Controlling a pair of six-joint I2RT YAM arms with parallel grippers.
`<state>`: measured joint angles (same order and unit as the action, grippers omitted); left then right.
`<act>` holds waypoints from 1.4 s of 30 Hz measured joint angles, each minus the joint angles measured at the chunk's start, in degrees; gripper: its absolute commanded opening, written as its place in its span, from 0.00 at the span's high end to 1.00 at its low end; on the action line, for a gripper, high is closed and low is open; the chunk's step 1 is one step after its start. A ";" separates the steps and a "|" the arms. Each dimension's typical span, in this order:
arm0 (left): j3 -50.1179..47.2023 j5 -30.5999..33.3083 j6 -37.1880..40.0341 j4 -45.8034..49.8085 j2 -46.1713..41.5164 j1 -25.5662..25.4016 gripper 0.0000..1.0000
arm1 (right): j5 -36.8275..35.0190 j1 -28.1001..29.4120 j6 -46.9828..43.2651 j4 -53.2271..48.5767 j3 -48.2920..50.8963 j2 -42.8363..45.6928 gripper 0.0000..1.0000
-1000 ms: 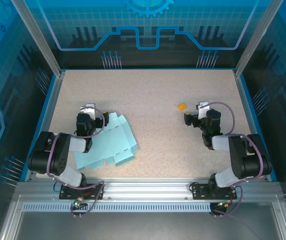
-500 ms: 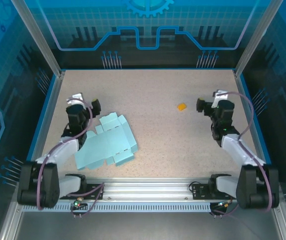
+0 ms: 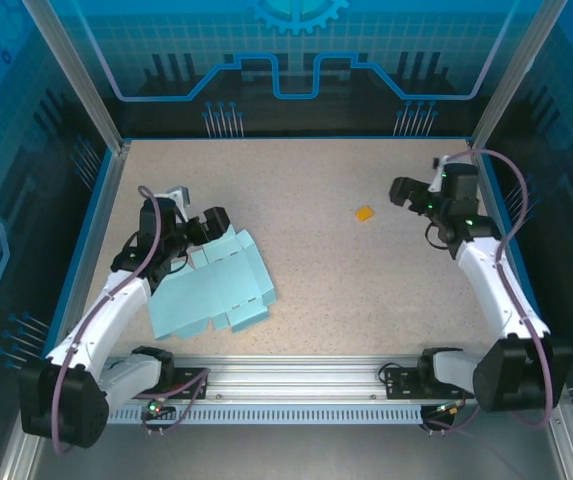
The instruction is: Fold the paper box
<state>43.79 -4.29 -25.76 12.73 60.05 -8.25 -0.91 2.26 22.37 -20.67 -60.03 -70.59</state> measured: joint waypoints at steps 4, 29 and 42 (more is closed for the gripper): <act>2.16 -1.62 -1.36 4.72 -0.35 -0.39 0.01 | 3.08 11.63 -2.67 -5.90 -5.07 -5.92 0.00; -3.15 -1.55 -5.84 7.54 -5.49 -0.50 0.01 | 22.47 41.46 -1.14 0.28 -18.88 -45.81 0.52; -3.15 -1.11 -5.84 7.87 -6.67 -0.50 0.01 | 26.36 40.17 1.66 6.71 -18.43 -47.34 0.93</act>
<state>40.64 -5.41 -31.59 20.60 53.39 -8.75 25.45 42.44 24.03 -13.96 -78.46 -117.93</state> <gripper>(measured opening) 0.988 0.117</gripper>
